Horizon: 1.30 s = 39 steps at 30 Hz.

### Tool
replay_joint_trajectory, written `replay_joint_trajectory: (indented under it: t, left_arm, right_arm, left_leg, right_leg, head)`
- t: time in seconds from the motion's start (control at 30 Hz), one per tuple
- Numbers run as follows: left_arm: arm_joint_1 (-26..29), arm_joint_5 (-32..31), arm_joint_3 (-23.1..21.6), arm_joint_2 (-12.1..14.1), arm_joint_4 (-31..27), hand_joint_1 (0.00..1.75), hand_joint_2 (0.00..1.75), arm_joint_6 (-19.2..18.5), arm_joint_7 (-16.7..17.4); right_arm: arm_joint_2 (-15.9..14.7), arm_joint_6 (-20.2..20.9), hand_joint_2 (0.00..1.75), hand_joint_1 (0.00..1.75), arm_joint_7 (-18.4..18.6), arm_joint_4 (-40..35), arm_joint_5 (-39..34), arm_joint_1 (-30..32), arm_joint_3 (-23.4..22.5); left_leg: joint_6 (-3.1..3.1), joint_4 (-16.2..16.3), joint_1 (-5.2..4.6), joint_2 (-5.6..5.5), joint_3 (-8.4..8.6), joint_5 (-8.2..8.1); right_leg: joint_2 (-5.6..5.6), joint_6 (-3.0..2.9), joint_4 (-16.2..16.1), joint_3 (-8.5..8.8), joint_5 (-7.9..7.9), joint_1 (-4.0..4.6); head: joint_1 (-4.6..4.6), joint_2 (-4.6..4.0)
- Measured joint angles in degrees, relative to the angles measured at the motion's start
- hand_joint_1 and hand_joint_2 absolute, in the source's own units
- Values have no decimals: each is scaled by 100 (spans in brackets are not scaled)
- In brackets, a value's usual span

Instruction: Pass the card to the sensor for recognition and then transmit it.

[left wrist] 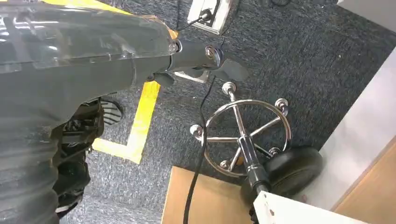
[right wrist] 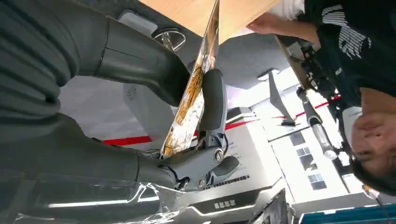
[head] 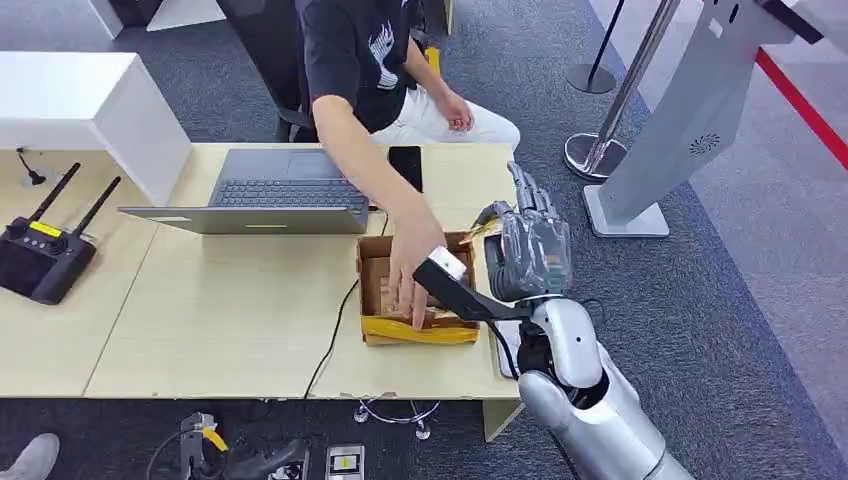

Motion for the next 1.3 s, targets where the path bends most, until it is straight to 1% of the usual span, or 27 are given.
replay_joint_trajectory:
  t: [0.07,0.13,0.23,0.4,0.47,0.63,0.83,0.93,1.07,1.17,1.3]
  left_arm:
    - [27,26,2,4,0,0,175,17,-44]
    - [79,66,4,9,0,0,175,39,-113]
    - [169,90,4,22,-2,0,175,66,-190]
    - [218,124,4,42,-2,0,175,70,-240]
    - [240,155,4,44,-4,0,175,89,-275]
    - [405,236,7,96,-79,0,175,166,-365]
    - [531,359,7,184,-212,0,175,238,-428]
    - [586,474,7,234,-284,0,175,282,-444]
    - [697,599,7,306,-413,0,175,363,-483]
    - [733,610,7,343,-481,0,175,367,-485]
    - [754,610,7,372,-536,0,175,367,-485]
  right_arm:
    - [2,-451,175,175,-201,-30,-248,76,0]
    - [2,-926,175,175,-371,-168,-463,278,-30]
    - [-20,-1178,175,175,-450,-490,-616,638,-125]
    - [-59,-1333,175,175,-518,-778,-738,956,-262]
    - [-59,-1455,175,175,-614,-870,-911,1091,-336]
    - [-83,-1869,175,175,-830,-997,-1379,1671,-628]
    - [-199,-2115,175,175,-848,-966,-1900,2097,-866]
    - [-245,-2205,175,175,-870,-736,-2278,2155,-881]
    - [-254,-2340,175,175,-1029,-218,-2693,2162,-861]
    - [-254,-2358,175,175,-1053,70,-2754,2159,-850]
    - [-254,-2369,175,175,-1060,266,-2762,2156,-846]
  left_leg:
    - [0,0,0,0,1,0]
    - [0,1,0,0,1,-1]
    - [-2,0,0,3,-1,-3]
    - [-3,0,0,6,0,-3]
    - [-2,0,1,5,2,-2]
    - [-2,0,1,6,1,-3]
    - [-3,-1,1,6,0,-4]
    - [-4,-1,2,7,0,-4]
    - [-3,-1,2,6,0,-3]
    - [-3,-1,2,4,-1,-3]
    - [-3,-1,2,5,-1,-3]
  right_leg:
    - [0,0,-1,0,0,0]
    - [0,0,-1,-1,0,0]
    - [2,0,-1,-7,-1,0]
    - [3,0,-3,-7,-1,0]
    - [3,-1,-3,-5,0,0]
    - [4,-1,-3,-6,-1,1]
    - [3,-1,-4,-7,-1,1]
    - [4,-1,-4,-6,-1,1]
    - [2,-1,-4,-5,-1,1]
    - [2,-1,-3,-4,-1,2]
    - [2,-1,-4,-5,-1,2]
  head:
    - [0,0]
    - [0,0]
    - [2,0]
    - [0,0]
    - [0,0]
    - [0,0]
    - [0,0]
    - [0,0]
    - [0,0]
    - [0,0]
    - [0,0]
